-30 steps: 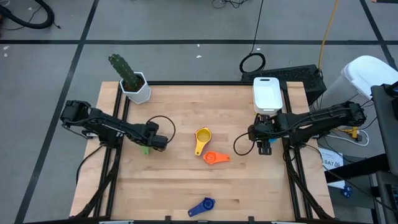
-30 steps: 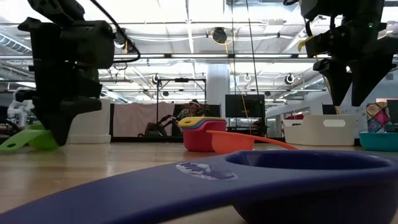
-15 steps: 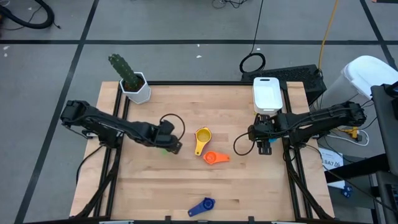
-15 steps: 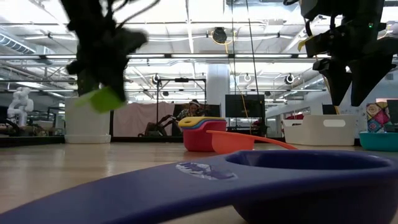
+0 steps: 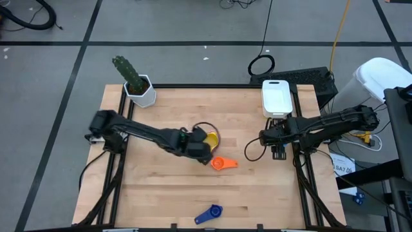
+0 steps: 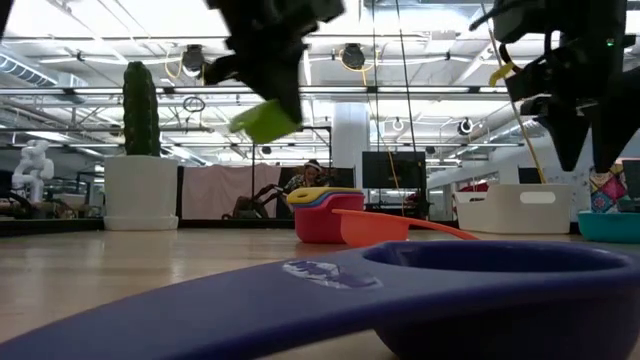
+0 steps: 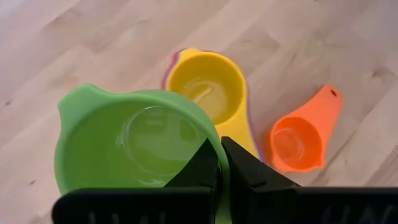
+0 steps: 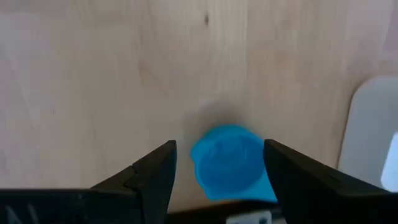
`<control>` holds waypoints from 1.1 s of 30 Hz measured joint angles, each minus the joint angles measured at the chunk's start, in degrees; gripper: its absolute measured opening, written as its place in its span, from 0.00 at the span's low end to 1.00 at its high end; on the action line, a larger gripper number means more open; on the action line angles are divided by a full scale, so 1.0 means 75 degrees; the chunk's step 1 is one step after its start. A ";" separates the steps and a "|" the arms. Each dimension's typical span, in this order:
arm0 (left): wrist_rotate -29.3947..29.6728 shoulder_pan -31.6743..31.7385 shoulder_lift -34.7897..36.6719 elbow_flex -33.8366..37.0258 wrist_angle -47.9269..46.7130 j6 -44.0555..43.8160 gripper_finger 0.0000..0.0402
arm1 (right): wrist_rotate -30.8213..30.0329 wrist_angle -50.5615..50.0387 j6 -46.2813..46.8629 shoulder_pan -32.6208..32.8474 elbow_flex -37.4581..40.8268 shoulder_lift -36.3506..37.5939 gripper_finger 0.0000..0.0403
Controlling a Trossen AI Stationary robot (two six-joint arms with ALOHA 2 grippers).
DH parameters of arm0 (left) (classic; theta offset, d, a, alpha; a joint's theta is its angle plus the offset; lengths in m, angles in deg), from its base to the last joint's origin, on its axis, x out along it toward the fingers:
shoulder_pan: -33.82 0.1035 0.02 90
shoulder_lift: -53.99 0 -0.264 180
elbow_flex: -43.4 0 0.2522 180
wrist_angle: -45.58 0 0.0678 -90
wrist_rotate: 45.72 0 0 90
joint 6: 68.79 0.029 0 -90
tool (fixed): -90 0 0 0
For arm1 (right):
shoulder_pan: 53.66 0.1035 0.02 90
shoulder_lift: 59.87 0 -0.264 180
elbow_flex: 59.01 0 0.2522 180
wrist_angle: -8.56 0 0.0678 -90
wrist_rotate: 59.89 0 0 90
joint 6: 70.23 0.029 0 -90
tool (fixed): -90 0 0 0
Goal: Nest measuring cups in basket
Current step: Stack the green measuring cup on top of the yellow measuring cup
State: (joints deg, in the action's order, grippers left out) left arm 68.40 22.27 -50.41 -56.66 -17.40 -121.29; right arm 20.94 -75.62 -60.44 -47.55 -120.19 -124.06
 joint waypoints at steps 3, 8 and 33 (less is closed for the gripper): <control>-0.0136 0.0110 -0.0768 -0.1097 -0.0561 0.0235 0.02 | 0.0000 -0.0280 0.0004 0.0000 0.0000 0.0026 0.58; -0.0379 0.0351 -0.1693 -0.2637 -0.1358 0.0637 0.02 | 0.0012 -0.0286 0.0097 0.0000 0.0000 0.0221 0.58; -0.1376 0.0932 -0.2636 -0.3326 -0.1751 0.1009 0.02 | 0.0038 -0.0234 0.0407 0.0000 0.0000 0.1374 0.58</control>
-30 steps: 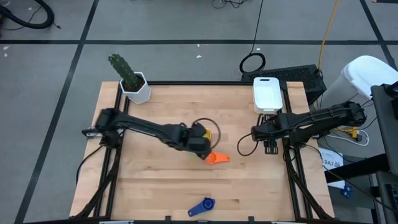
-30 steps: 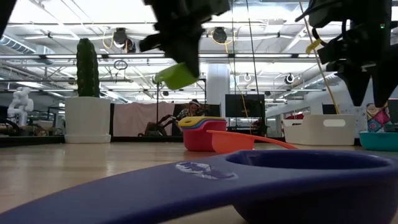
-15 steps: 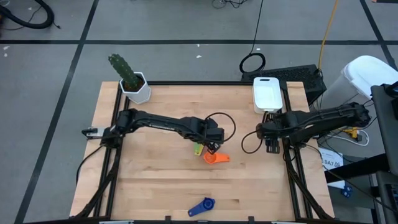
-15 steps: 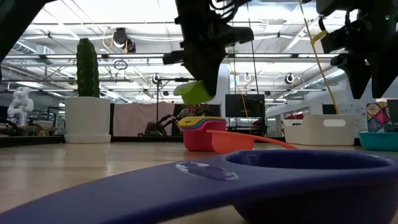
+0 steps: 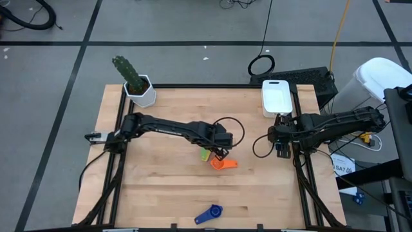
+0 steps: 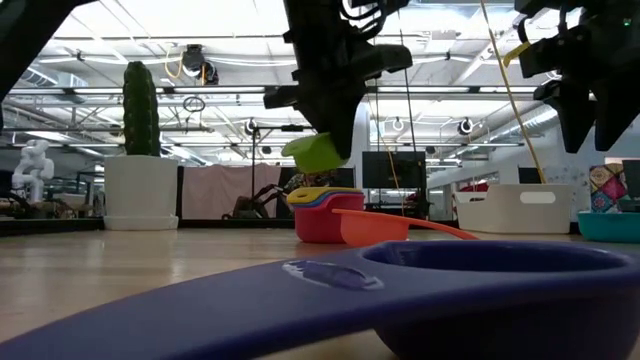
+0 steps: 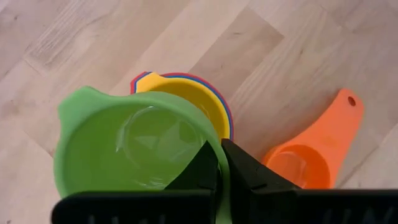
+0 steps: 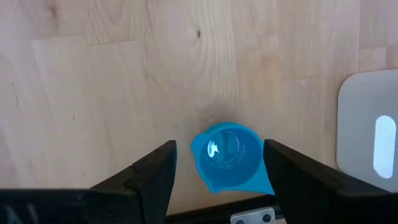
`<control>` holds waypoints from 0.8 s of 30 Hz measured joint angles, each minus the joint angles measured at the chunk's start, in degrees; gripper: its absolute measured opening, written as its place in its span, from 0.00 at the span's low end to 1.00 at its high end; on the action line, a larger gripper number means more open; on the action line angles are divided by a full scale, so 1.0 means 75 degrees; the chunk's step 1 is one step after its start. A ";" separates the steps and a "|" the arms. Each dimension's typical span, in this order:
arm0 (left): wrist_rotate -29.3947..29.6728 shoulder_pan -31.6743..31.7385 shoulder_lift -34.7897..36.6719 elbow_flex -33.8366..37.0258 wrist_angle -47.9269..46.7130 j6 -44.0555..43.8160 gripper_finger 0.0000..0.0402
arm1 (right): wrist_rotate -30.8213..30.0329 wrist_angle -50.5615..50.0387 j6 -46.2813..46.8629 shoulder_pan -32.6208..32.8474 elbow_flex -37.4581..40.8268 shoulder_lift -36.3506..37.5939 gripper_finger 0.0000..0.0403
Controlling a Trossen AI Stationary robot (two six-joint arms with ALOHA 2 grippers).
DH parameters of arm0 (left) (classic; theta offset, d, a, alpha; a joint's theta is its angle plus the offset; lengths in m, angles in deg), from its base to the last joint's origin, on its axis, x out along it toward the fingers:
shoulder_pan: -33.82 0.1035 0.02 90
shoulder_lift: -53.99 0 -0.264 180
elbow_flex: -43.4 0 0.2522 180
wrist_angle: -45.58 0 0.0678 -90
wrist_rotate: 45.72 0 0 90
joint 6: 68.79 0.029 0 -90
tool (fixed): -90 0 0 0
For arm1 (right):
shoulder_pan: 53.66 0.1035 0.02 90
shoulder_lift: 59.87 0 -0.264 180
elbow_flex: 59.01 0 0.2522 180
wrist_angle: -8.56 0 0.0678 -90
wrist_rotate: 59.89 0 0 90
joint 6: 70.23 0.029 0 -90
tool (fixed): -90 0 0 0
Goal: Nest measuring cups in basket
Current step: Stack the green measuring cup on top of the yellow measuring cup
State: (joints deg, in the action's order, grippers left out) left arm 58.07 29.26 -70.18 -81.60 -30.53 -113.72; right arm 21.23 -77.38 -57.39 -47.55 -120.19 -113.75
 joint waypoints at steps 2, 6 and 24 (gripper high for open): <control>0.0001 0.0000 -0.0039 0.0002 0.0006 0.0006 0.02 | 0.0000 0.0002 0.0016 0.0000 0.0000 -0.0001 0.58; 0.0002 0.0000 -0.0220 0.0002 0.0184 0.0166 0.02 | 0.0009 -0.0007 0.0127 0.0000 0.0000 -0.0004 0.58; -0.0092 0.0006 -0.0301 0.0005 0.0180 0.0354 0.06 | 0.0020 -0.0071 0.0198 0.0000 0.0000 -0.0001 0.58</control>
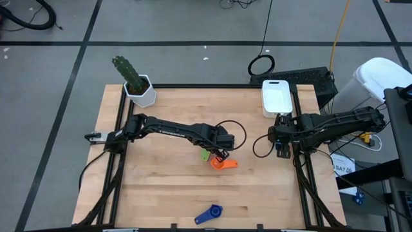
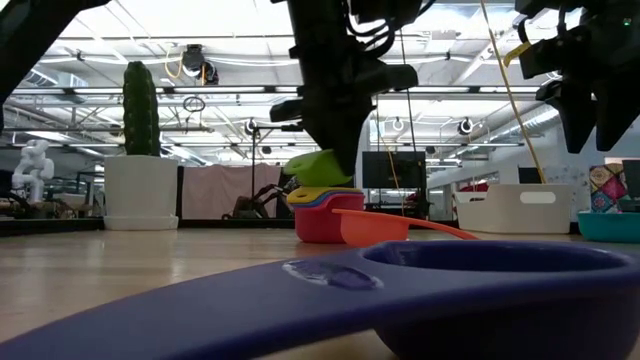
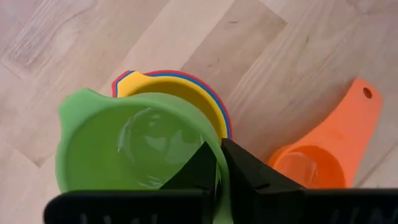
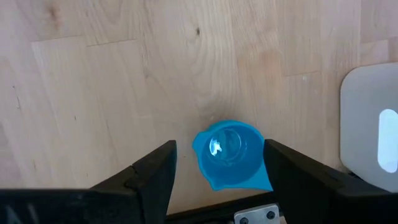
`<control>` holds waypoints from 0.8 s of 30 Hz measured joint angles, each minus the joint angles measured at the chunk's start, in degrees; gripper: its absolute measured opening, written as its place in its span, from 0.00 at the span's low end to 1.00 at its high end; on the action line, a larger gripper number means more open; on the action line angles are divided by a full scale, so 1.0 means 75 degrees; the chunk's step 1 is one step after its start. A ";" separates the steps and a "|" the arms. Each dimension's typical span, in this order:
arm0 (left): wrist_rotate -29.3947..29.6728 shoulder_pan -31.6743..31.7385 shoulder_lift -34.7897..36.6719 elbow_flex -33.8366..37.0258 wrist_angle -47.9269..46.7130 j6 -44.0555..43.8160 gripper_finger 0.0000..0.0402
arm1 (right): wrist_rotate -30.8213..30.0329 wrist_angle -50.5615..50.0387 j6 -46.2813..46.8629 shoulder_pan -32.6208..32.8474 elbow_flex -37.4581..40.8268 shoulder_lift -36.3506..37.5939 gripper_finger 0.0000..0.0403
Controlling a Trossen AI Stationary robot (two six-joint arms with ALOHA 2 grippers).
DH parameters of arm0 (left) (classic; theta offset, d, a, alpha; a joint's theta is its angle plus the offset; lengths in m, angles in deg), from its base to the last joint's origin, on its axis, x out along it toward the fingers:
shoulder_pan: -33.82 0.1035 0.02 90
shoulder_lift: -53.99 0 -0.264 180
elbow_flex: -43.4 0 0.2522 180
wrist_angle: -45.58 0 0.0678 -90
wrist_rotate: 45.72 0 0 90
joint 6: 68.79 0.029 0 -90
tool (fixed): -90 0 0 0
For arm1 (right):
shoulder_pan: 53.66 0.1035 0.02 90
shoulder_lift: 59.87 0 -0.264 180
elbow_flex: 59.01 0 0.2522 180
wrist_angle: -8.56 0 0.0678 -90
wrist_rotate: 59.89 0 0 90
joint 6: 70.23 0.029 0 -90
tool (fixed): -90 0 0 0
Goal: Nest measuring cups in basket
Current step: Stack the green measuring cup on top of the yellow measuring cup
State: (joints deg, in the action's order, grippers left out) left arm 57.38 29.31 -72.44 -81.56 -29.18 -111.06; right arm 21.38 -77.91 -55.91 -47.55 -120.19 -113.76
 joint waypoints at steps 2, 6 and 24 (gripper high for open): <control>0.0000 0.0000 0.0000 0.0000 0.0061 0.0035 0.07 | 0.0000 0.0000 -0.0003 0.0000 0.0000 0.0000 0.58; -0.0015 0.0000 0.0000 0.0000 0.0165 0.0257 0.07 | 0.0000 -0.0003 -0.0003 0.0000 0.0000 0.0000 0.58; 0.0058 -0.0012 0.0000 0.0003 0.0167 0.0369 0.34 | 0.0047 -0.0006 0.0041 0.0000 0.0000 0.0000 0.58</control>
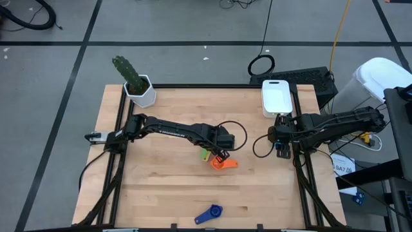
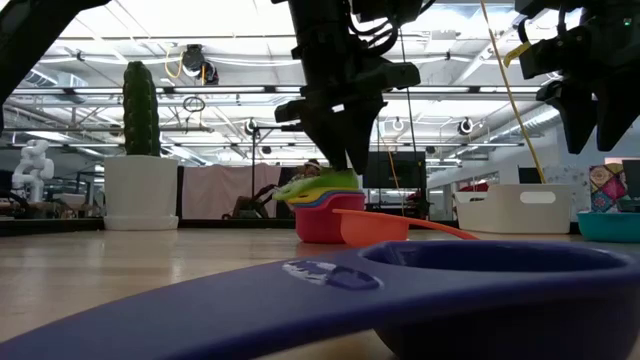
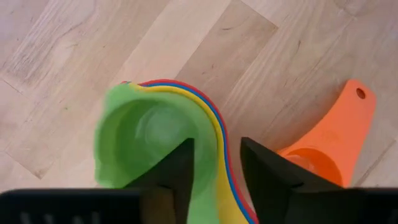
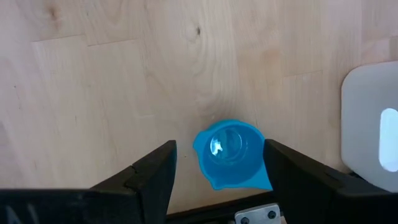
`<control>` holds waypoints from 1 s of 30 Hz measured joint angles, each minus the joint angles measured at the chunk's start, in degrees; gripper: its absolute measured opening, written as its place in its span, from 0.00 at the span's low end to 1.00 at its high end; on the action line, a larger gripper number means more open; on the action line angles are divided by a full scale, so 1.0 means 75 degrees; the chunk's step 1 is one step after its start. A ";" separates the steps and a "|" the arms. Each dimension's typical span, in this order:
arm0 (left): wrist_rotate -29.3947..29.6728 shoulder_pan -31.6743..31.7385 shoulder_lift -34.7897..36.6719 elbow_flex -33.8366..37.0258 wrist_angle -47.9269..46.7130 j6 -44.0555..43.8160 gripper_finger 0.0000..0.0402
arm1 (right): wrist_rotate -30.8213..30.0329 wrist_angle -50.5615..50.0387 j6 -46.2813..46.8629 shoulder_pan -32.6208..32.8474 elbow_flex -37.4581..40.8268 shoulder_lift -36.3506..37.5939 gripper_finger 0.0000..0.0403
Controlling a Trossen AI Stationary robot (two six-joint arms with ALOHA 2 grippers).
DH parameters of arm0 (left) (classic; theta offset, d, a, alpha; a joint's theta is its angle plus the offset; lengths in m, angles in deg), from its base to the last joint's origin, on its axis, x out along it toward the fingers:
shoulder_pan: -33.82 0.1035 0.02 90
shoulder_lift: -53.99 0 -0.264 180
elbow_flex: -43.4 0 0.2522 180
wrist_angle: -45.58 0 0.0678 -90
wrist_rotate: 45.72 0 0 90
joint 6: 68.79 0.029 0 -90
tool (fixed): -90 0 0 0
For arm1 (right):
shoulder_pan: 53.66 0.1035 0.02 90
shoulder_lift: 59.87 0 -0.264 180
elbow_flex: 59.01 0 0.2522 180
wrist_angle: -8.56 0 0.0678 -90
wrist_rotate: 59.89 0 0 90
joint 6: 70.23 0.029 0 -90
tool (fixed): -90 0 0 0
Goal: Nest measuring cups in basket
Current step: Stack the green measuring cup on top of the yellow measuring cup, then stack the light blue measuring cup on top of the green measuring cup
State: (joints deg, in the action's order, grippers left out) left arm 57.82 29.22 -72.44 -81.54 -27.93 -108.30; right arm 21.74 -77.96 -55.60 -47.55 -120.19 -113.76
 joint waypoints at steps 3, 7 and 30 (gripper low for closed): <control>0.0000 0.0000 0.0000 0.0000 0.0000 0.0001 0.41 | 0.0156 -0.0071 0.0041 0.0000 0.0000 0.0000 0.58; 0.0000 0.0000 0.0000 0.0003 0.0000 0.0003 0.47 | -0.0002 -0.0381 -0.0131 0.0000 0.0000 -0.0002 0.58; 0.2148 -0.1052 0.0000 -0.2565 -0.0434 0.1685 0.53 | -0.0879 -0.1217 0.0414 -0.0003 0.0551 -0.0003 0.58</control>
State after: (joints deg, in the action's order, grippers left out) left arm 73.93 21.33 -72.44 -100.78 -31.18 -95.66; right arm 15.14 -87.08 -52.50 -47.58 -116.05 -113.78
